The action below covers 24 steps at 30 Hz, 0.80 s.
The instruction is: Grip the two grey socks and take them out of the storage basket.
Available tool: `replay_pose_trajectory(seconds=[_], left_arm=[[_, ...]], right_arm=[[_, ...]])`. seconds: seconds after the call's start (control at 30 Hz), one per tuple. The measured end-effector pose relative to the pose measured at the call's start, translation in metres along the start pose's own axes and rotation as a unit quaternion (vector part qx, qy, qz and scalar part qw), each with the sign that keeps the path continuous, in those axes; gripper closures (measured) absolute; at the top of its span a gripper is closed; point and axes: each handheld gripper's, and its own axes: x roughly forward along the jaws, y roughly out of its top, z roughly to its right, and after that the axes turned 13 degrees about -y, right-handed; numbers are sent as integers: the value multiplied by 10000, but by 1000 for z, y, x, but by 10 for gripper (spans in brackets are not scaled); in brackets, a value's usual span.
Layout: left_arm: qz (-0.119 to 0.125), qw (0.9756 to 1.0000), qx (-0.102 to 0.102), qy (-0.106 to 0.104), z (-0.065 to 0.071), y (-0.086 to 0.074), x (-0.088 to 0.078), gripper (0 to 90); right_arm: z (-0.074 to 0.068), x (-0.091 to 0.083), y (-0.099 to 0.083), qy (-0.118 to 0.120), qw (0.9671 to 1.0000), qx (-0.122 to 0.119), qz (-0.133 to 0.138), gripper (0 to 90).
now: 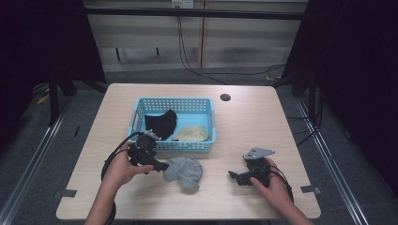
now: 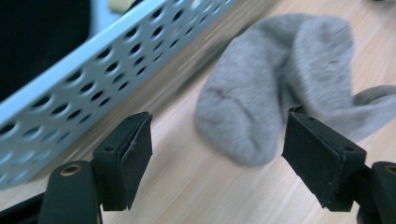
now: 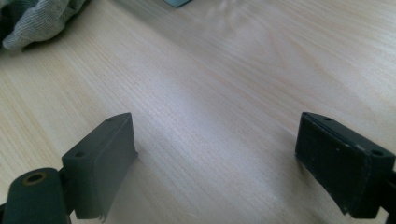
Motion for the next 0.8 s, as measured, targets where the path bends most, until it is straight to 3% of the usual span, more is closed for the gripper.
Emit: replay_pose_trajectory(seconds=[0.2,0.33,0.5,0.53,0.7,0.8], left_arm=[[99,9998,-177,33,-12,-12,0,239],[104,9998,-130,56,-20,-19,2,238],[41,9998,12,183,-27,-26,7,239],[22,9996,150,248,-30,-30,8,238],[-86,9987,351,349,-35,-37,14,235],[-47,9973,608,416,-36,-40,16,208]], right_arm=[[0,0,0,0,10000,0,-1,115],[0,0,0,1,10000,0,-2,115],[0,0,0,0,10000,0,-2,115],[0,0,0,1,10000,-1,-1,115],[0,0,0,1,10000,-1,-1,115],[0,0,0,1,10000,-2,-2,115]])
